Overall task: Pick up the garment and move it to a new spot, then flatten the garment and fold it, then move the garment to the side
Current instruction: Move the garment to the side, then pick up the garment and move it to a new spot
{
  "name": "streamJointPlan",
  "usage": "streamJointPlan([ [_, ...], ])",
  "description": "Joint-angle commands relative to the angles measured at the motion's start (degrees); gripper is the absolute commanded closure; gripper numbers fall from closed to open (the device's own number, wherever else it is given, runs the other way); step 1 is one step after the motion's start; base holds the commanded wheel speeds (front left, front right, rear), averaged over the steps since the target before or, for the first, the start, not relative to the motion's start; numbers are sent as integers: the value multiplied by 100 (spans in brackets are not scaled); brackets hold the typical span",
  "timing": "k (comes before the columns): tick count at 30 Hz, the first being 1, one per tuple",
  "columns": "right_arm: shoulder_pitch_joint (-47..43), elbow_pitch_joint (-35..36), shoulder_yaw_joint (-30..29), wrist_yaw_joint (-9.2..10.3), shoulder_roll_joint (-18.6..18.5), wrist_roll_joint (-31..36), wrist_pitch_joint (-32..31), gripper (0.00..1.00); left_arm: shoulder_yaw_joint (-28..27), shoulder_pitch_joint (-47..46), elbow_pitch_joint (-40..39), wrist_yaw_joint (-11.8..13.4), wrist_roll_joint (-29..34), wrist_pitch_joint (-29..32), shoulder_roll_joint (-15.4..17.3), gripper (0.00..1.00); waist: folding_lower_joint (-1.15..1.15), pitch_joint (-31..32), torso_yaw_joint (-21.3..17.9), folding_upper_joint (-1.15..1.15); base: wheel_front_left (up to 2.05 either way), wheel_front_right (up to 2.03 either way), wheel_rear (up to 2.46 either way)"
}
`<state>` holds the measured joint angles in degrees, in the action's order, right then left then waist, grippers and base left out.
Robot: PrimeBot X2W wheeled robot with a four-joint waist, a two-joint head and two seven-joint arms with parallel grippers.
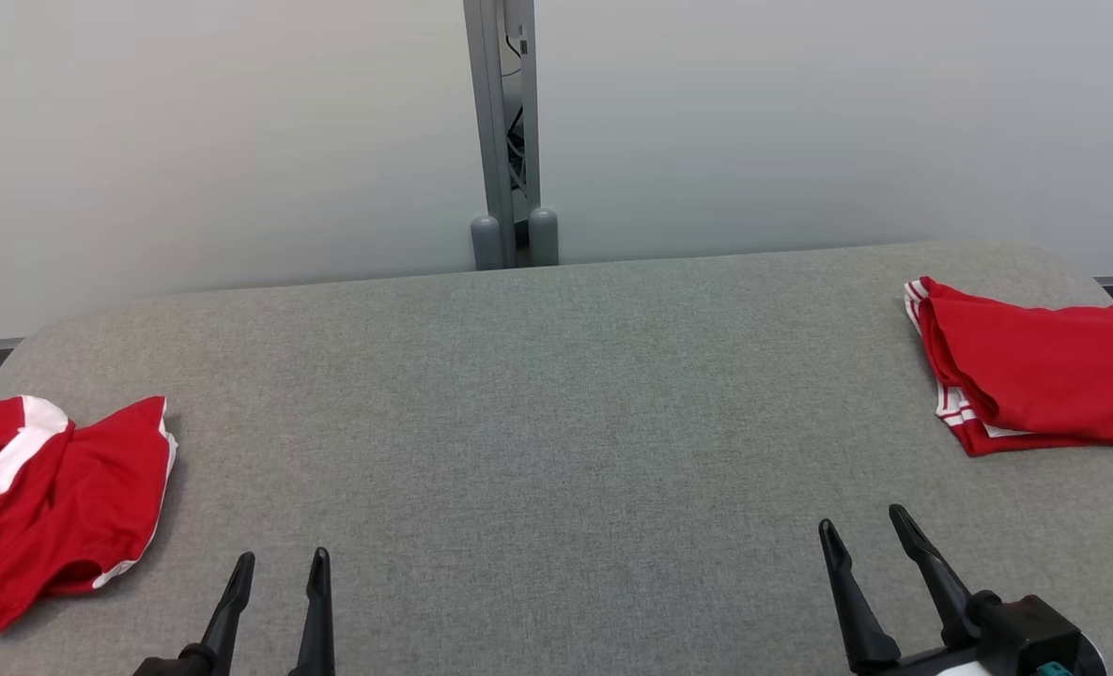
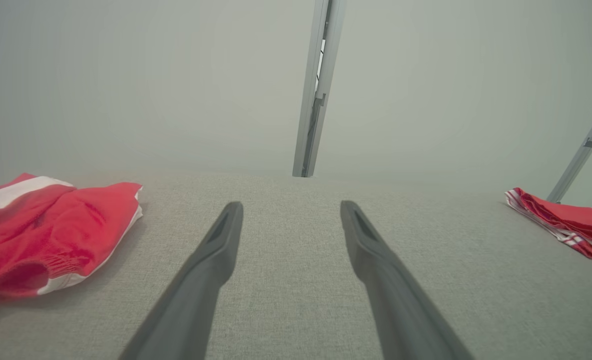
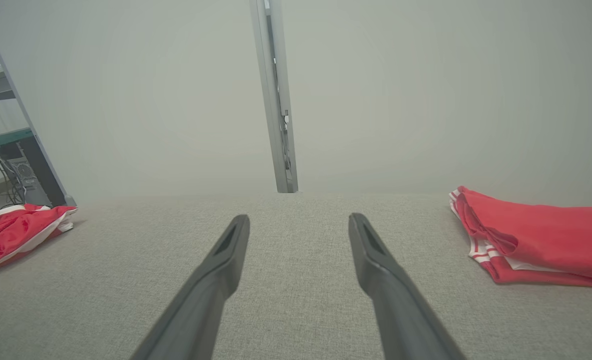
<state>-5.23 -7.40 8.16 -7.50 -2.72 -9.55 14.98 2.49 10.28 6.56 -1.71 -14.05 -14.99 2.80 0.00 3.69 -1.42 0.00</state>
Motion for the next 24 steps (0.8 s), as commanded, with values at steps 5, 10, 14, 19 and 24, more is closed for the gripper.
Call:
streamJointPlan([
  [5, -32, -6, -44, 2, -39, -16, 28, 0, 35, 63, -17, -2, 107, -26, 24, 0, 0, -8, 28, 0, 0, 0, 0],
  [10, -52, -29, -85, 2, -39, -127, 28, 0, 90, 62, -37, -12, 118, -26, 23, 0, 0, -12, 76, 0, 0, 0, 0],
  [14, -74, -14, -96, 2, -38, -206, 27, 0, 138, 23, -54, -41, 122, -26, 23, 0, 0, -34, 182, 0, 0, 0, 0],
  [19, -75, 26, -98, 2, -37, -244, 27, 0, 104, 3, -131, -67, 117, -26, 24, 0, 0, -74, 395, 0, 0, 0, 0],
  [24, -16, 26, -30, 2, -37, -253, 27, 0, 55, -49, -266, -84, 95, -26, 22, 0, 0, -154, 781, 0, 0, 0, 0],
])
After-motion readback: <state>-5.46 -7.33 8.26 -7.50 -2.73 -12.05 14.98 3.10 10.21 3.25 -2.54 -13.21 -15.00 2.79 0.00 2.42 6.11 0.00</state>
